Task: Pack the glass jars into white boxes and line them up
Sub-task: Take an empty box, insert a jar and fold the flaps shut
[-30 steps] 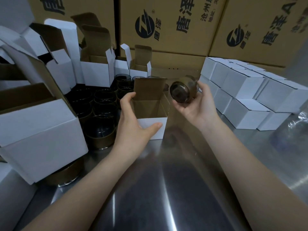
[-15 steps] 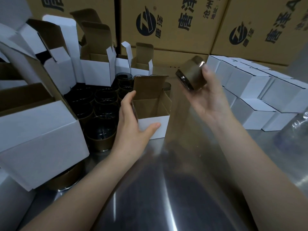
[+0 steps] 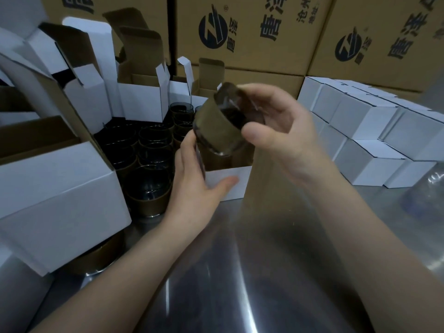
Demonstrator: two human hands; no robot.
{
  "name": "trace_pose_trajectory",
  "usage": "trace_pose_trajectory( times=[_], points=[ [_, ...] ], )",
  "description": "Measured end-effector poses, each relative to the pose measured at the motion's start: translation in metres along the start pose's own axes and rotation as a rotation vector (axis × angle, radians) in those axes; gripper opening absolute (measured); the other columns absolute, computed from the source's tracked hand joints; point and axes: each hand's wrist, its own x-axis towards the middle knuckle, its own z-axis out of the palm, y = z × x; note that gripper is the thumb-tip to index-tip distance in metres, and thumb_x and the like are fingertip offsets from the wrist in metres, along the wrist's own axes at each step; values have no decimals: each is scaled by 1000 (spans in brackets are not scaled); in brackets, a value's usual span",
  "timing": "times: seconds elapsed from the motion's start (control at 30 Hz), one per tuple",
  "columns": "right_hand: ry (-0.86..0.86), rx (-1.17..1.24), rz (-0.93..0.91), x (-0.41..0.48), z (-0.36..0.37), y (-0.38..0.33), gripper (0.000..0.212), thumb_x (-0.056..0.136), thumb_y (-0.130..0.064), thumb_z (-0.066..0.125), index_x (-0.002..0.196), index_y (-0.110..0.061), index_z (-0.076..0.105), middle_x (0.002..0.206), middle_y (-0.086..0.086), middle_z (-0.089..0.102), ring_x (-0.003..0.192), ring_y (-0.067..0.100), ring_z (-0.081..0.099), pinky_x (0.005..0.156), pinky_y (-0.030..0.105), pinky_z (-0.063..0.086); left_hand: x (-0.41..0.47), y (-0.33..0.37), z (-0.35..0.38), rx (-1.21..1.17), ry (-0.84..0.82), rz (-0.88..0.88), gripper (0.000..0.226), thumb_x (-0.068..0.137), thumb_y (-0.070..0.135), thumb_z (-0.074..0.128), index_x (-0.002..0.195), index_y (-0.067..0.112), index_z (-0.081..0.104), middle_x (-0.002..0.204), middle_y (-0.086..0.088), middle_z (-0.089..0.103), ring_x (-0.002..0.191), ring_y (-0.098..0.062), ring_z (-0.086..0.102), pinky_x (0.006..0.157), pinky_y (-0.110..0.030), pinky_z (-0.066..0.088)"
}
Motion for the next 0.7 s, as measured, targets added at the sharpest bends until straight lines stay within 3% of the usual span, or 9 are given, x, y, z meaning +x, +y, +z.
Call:
trace_pose_trajectory(
  times=[0.2,0.33,0.47,0.7],
  points=[
    [-21,-212,49,-3,2,4,51,74,-18,79,121,-17,58,118,7,64,112,18,64,91,30,53,2,1,1,6,-1,-8,105,72,24,85,151,38,18,140,16,31,119,11,38,109,-26,36],
    [4,-343,17,-3,-1,3,48,74,-30,76,119,-26,60,114,-8,65,112,11,63,92,30,54,2,2,0,13,-10,-24,109,71,25,86,152,41,15,140,18,28,125,6,35,109,-26,35],
    [36,-411,58,-2,-7,5,47,73,-27,75,118,-26,61,112,-11,66,108,6,62,81,20,51,3,0,-1,36,-33,-22,111,72,29,86,153,41,10,135,22,22,114,15,28,94,-6,25],
    [48,-543,148,1,-10,8,55,63,-48,73,114,-32,61,110,-13,64,107,6,61,87,32,55,3,-1,0,55,-32,-30,112,71,31,86,152,45,10,135,21,22,115,14,27,89,-3,22]
  ],
)
